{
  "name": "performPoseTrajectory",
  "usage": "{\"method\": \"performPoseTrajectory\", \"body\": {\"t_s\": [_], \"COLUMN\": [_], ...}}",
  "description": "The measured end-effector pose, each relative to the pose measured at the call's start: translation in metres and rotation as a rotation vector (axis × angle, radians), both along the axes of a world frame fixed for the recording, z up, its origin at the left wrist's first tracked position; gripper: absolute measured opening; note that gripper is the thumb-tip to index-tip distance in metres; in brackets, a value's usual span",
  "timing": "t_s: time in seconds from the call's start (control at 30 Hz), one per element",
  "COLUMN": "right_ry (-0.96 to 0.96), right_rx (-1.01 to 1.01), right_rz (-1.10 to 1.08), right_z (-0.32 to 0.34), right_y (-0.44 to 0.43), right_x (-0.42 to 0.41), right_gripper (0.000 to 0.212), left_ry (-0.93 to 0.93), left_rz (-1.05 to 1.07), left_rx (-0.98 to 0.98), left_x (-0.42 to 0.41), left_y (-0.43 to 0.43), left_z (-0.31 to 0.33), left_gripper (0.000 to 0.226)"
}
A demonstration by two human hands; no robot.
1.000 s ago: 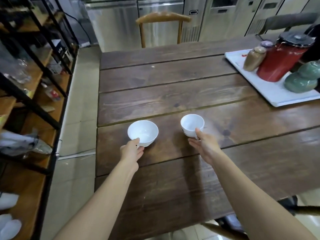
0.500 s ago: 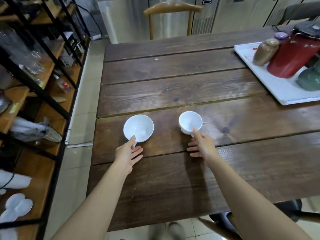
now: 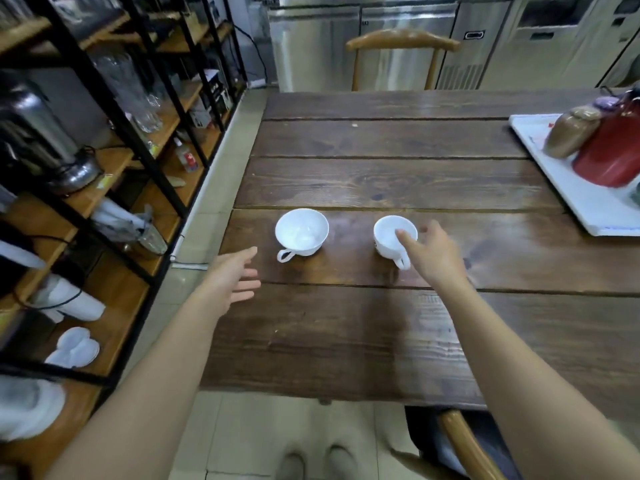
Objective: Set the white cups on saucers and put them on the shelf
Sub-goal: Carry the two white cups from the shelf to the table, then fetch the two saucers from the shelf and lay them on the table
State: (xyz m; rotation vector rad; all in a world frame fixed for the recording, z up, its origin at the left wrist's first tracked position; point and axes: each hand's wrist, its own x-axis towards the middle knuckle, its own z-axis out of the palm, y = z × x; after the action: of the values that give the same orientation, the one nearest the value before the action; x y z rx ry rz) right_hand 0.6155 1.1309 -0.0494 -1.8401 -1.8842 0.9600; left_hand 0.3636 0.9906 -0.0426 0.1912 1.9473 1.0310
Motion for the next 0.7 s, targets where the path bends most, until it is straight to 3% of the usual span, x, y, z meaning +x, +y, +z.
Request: {"method": "performPoseTrajectory", "body": {"t_s": [0.33,0.7], "right_ry": [-0.08,0.08], "right_rx": [0.385,0.587], "right_rz": [0.653,1.158], "right_z": [0.07,0.107], "right_y": [-0.135,-0.405], "right_x": [-0.099,-0.24], "right_gripper": [0.078,0.081], "left_ry": [0.98,1.298], "left_rz": [-0.154,0.246], "left_rx": [0.035,-0.243], "left_x": [-0.013,-0.054], "left_y": [-0.152,-0.464], "left_z": [0.066,0.105], "left_gripper": [0.059,0.068]}}
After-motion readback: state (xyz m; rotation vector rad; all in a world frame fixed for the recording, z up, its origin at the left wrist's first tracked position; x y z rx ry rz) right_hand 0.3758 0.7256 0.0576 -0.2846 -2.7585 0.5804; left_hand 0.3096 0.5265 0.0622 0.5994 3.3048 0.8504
